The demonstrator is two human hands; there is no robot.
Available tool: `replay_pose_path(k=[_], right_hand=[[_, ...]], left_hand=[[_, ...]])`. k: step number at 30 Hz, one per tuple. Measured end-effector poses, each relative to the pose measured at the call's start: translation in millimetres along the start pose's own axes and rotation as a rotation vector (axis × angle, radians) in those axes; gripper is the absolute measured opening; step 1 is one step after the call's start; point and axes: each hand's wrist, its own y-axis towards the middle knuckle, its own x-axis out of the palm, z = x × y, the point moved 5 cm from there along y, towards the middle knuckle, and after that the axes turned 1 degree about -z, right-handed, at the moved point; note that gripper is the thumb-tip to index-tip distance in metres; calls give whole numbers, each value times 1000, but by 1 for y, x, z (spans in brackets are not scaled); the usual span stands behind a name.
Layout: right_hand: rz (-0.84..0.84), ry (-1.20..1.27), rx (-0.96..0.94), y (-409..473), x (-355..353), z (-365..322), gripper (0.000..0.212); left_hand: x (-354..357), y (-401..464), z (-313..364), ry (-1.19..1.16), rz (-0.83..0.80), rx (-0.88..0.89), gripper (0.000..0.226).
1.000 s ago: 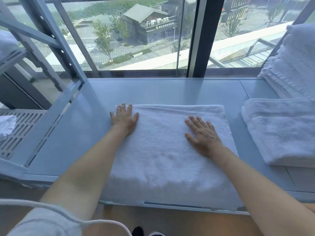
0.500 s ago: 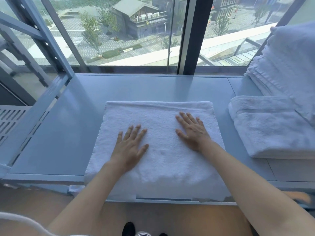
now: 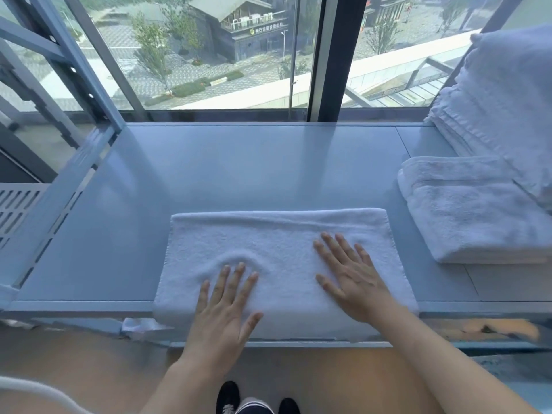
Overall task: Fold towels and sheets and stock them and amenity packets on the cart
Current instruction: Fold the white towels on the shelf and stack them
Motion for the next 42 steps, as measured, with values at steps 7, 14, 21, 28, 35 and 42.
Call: replay_pose_path(k=[7, 14, 21, 28, 35, 42], right_hand=[[2, 8, 29, 28, -12, 12, 69], [59, 52, -18, 1, -5, 11, 65], [89, 107, -114, -17, -6, -39, 68], [-12, -74, -171, -37, 9, -38, 93], [-4, -163, -77, -86, -3, 52, 91], [105, -219, -148, -88, -3, 48, 86]], left_hand=[[-11, 36, -4, -14, -3, 15, 68], [7, 3, 5, 7, 70, 30, 67], [7, 6, 3, 25, 55, 27, 68], [2, 3, -6, 23, 77, 75, 71], [-1, -22, -53, 35, 170, 79, 82], [-7, -23, -54, 83, 217, 113, 73]])
